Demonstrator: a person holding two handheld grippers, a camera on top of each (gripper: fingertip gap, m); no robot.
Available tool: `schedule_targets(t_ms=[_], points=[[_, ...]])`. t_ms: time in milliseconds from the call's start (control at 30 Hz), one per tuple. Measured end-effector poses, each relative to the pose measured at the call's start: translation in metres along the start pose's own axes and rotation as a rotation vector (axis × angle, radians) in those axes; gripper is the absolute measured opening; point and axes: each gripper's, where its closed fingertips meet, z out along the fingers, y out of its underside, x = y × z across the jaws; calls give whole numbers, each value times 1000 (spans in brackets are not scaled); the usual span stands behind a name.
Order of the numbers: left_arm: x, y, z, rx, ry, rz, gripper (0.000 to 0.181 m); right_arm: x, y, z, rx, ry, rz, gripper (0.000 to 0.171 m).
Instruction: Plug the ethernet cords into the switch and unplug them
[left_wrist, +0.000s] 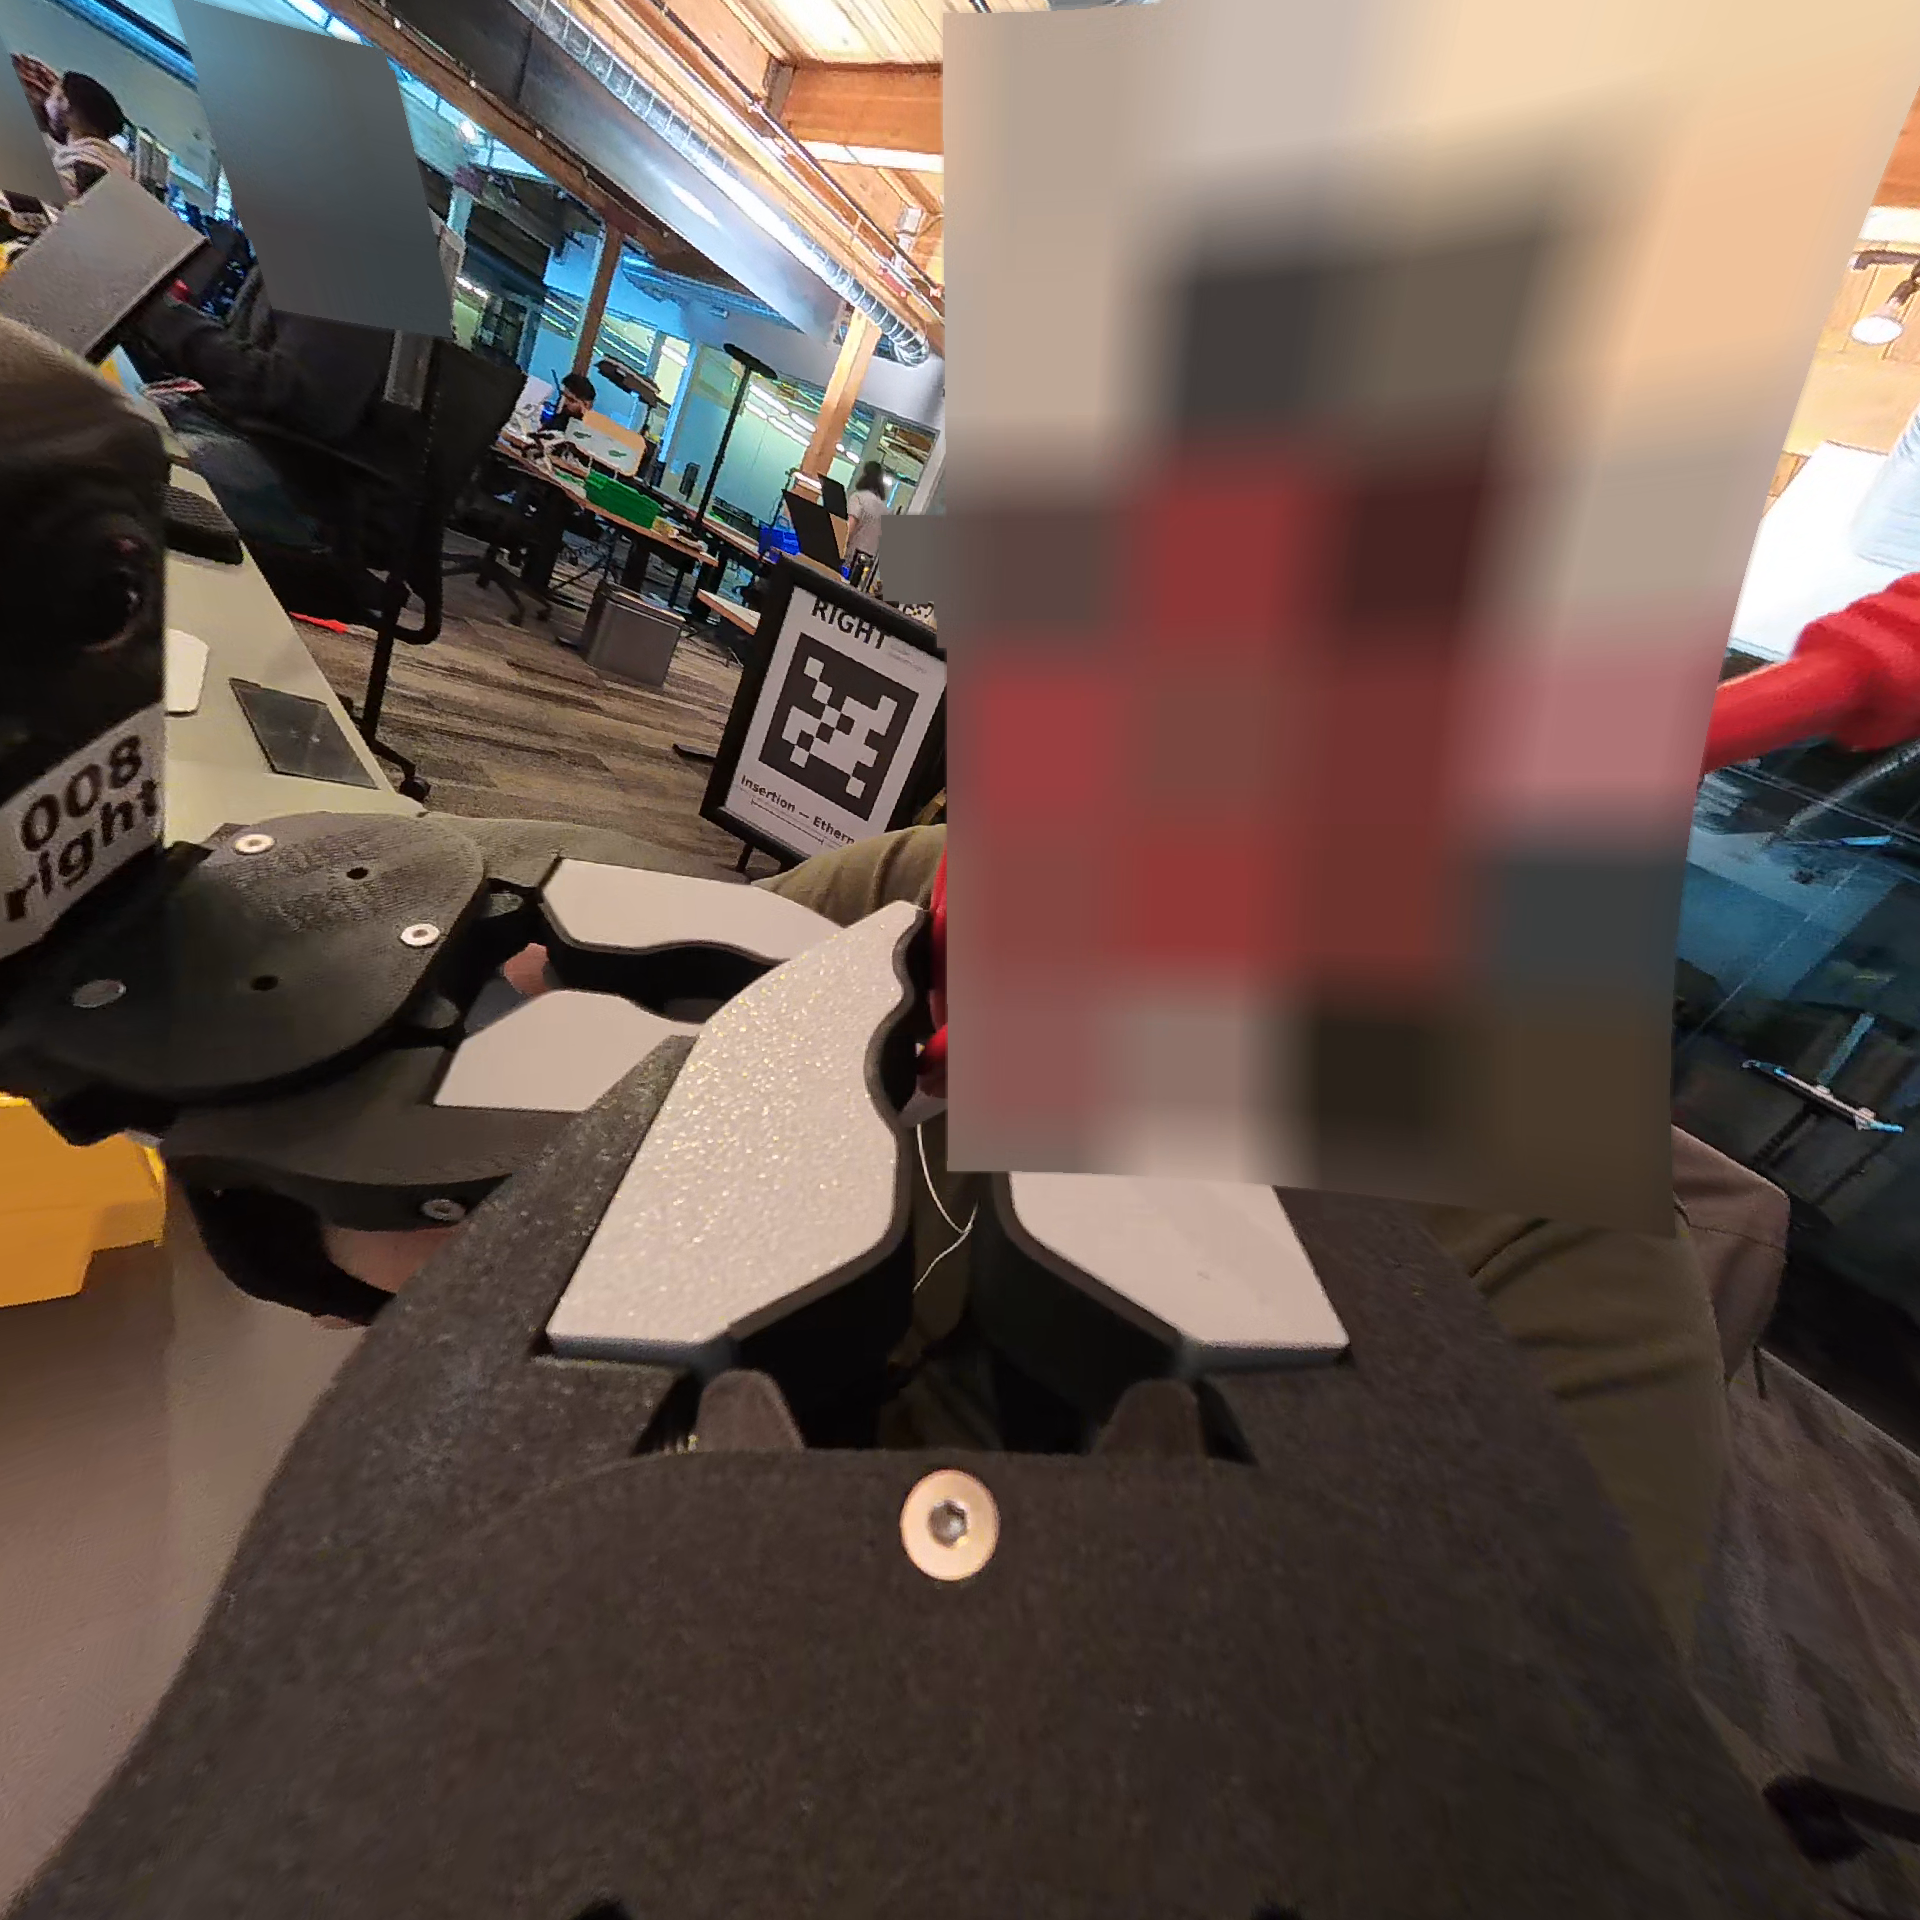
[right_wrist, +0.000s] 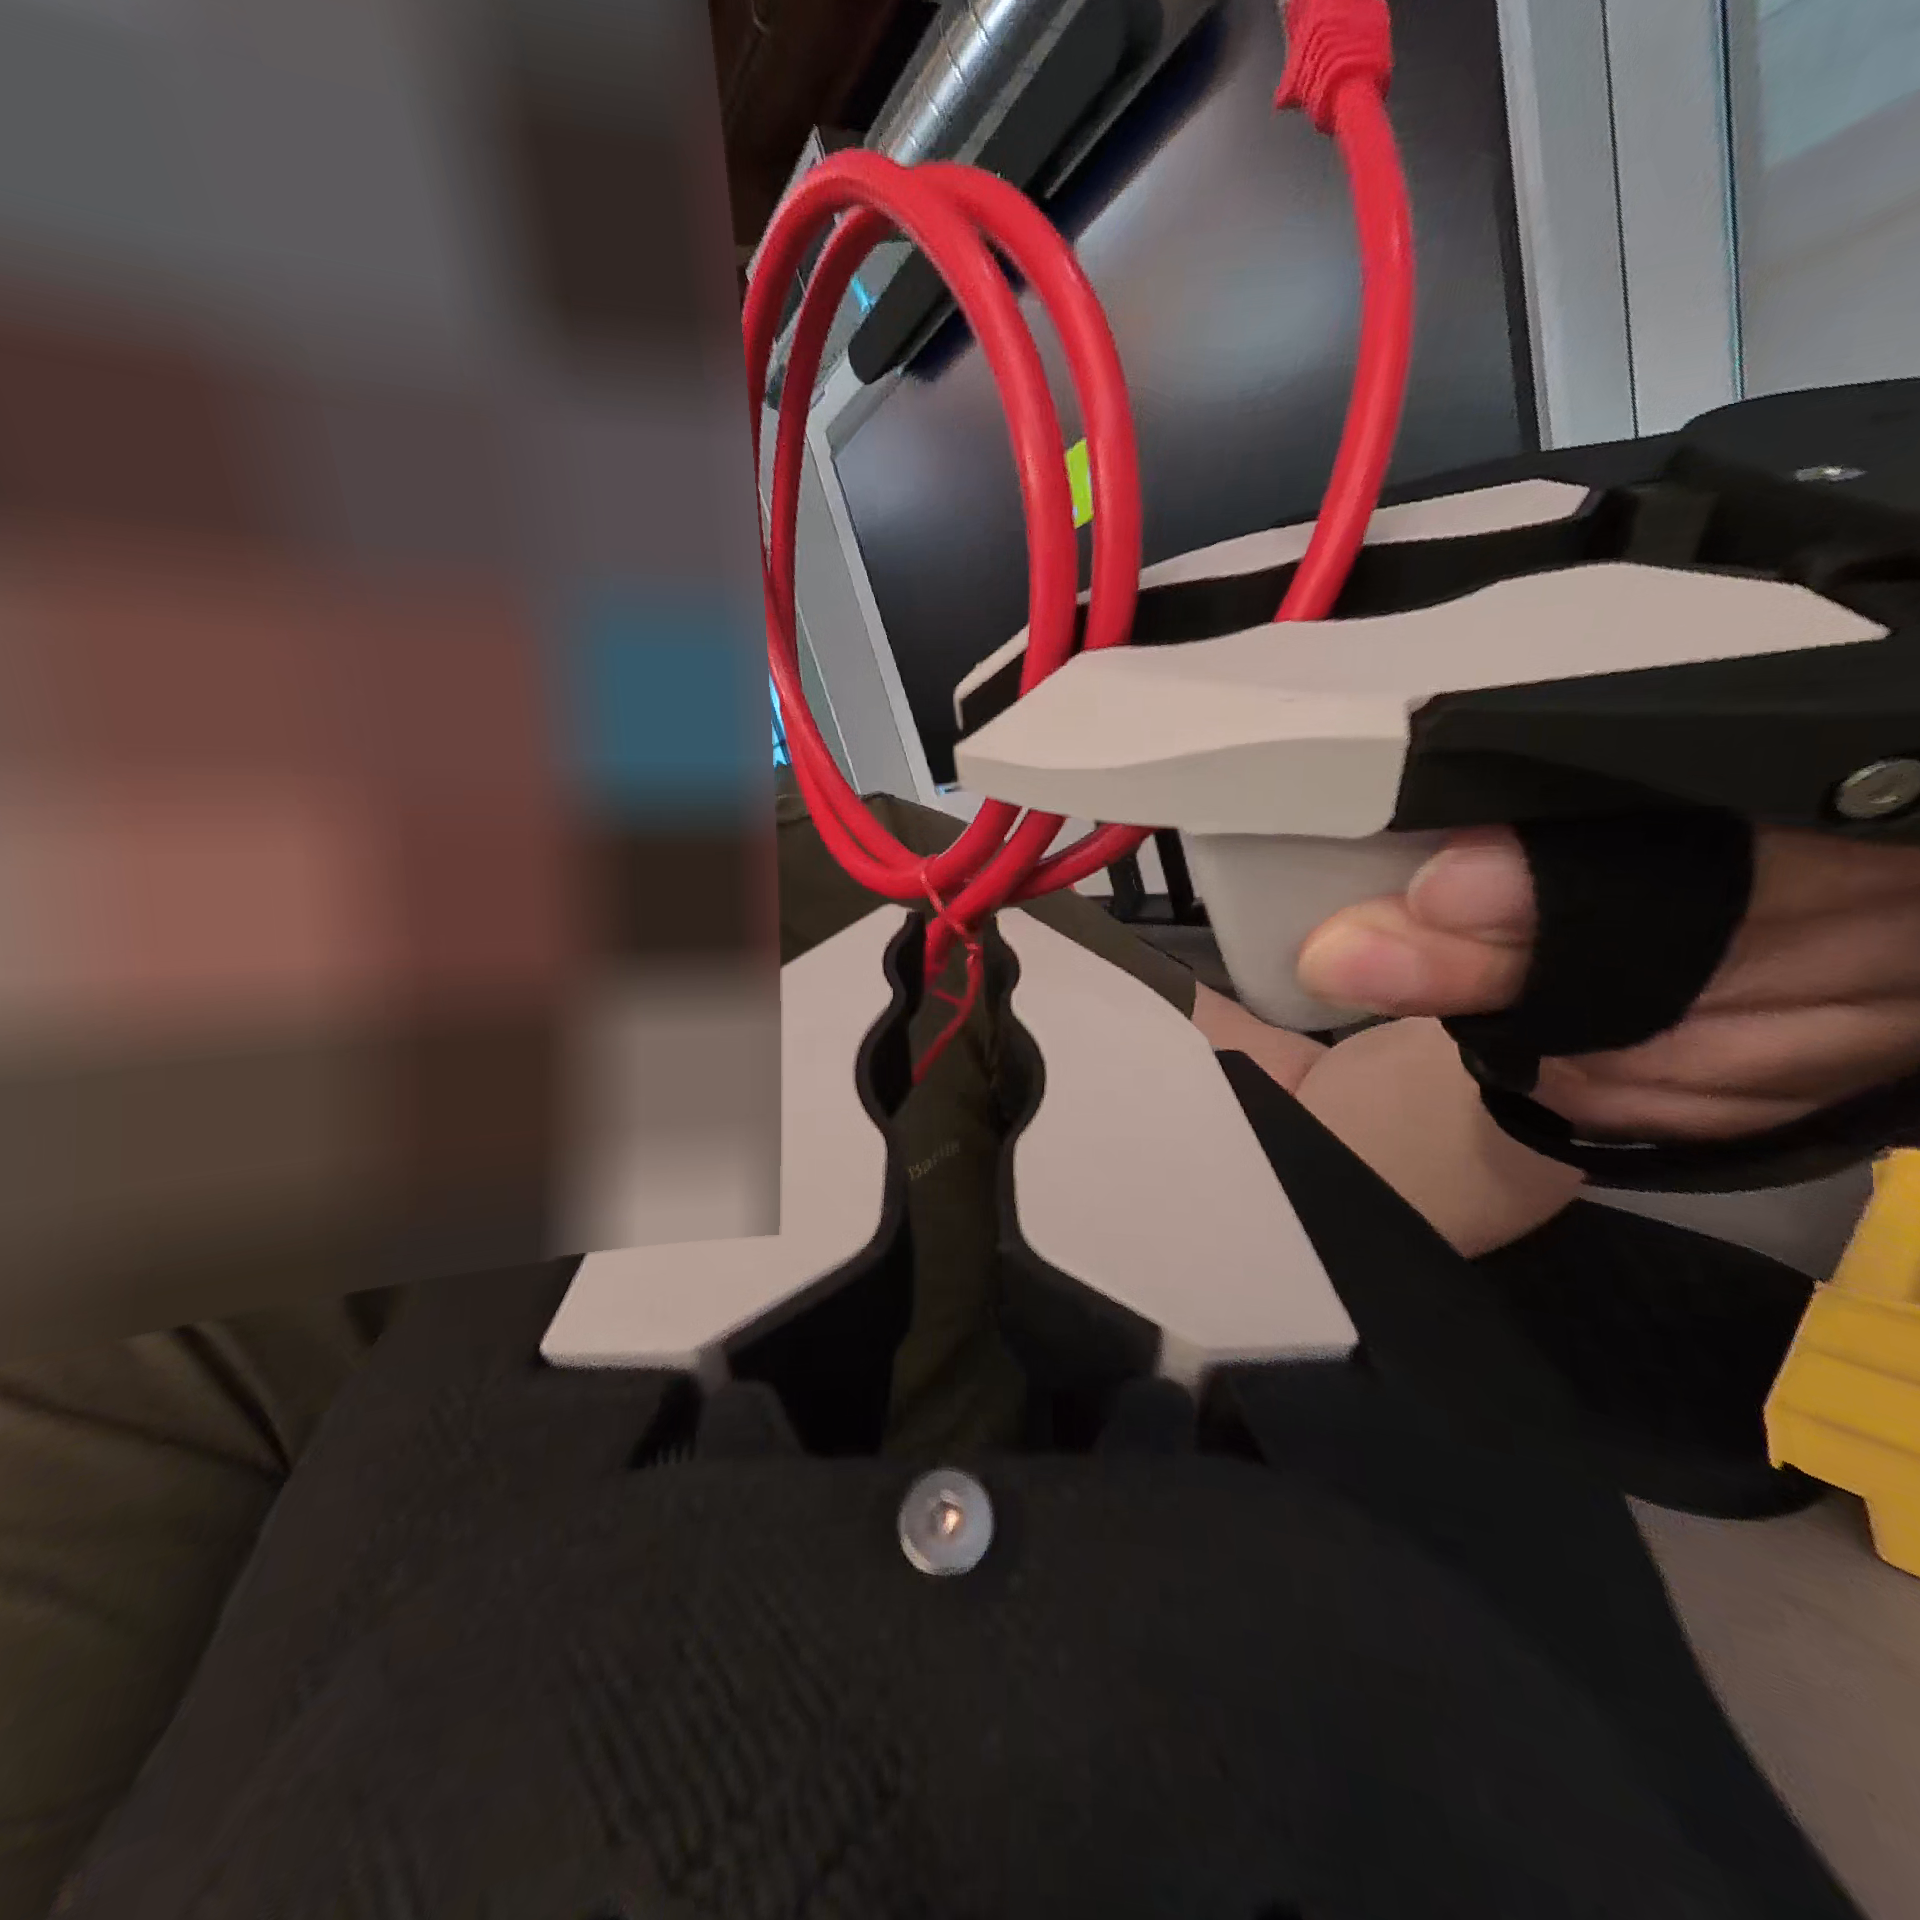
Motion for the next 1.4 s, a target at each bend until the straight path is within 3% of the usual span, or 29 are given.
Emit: schedule_targets(t_ms=[400, 567, 700, 867, 1100, 1167, 1300, 1400], points=[[1, 4, 7, -24, 12, 9, 6, -4, 15, 7, -70, -56, 29, 4], [-5, -2, -6, -3, -69, 27, 6, 9, 9, -3, -105, 104, -94, 4], [-16, -12, -29, 47, -218, 54, 6, 28, -4, -22, -234, 448, -433, 4], [-23, -21, -46, 100, -319, 73, 6, 43, -22, -39, -549, 938, -1220, 5], [-22, -29, -45, 174, -273, 35, 6, 36, -33, -37, -575, 1161, -1722, 5], [-27, -33, -49, 209, -297, 26, 6, 38, -36, -42, -535, 1176, -1703, 5], [-38, -37, -53, 257, -327, 9, 6, 40, -39, -55, -362, 1056, -1424, 6], [-47, -41, -58, 294, -384, 19, 6, 41, -47, -70, -265, 1035, -1282, 21]])
